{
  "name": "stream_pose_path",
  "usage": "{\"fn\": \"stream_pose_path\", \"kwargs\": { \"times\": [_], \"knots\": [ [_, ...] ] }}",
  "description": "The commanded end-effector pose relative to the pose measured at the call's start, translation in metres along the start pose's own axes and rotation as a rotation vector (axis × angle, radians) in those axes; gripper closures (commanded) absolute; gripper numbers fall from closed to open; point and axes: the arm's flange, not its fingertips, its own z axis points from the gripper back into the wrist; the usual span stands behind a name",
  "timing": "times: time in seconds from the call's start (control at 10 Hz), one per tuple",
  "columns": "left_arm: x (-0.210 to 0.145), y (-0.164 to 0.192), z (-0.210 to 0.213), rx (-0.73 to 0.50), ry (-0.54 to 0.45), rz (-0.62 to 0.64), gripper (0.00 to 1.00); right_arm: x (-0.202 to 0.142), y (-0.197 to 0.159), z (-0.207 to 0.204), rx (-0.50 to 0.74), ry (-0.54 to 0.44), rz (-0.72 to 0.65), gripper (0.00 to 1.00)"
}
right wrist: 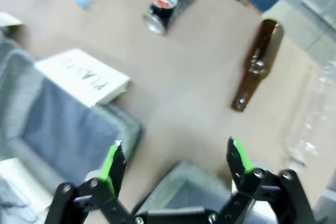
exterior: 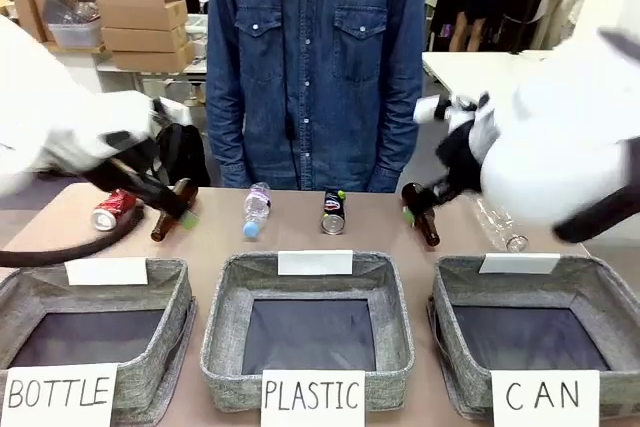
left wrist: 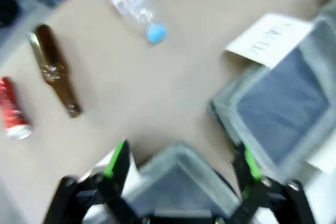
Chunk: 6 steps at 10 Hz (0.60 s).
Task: Sort the can waste into the basket.
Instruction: Pick up the can waste from the table and place it in the right Fabric basket.
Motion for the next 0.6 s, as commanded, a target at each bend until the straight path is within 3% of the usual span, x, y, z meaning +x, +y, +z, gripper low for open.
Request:
{"fn": "stream_pose_path", "kwargs": {
  "times": [0.0,0.2,0.3,0.4,0.5],
  "knots": [
    [-0.065,-0.012,0.080,-0.022,-0.066,-0.074,0.00,-0.033,0.022,0.115,0.035,-0.081,-0.128,0.00],
    [-0.097,-0.034,0.122,-0.063,-0.139,-0.186,0.00,-0.061,0.036,0.161,0.083,-0.196,-0.141,0.00],
    [-0.095,-0.034,0.110,-0.011,-0.170,-0.191,0.00,-0.067,0.031,0.153,-0.098,-0.249,-0.133,0.00],
    [-0.034,-0.014,0.133,-0.035,-0.104,-0.126,0.00,-0.023,0.031,0.159,0.069,-0.139,-0.106,0.00],
    [-0.034,-0.014,0.133,-0.035,-0.104,-0.126,0.00,-0.031,0.035,0.190,0.033,-0.209,-0.115,0.00]
  ]
}}
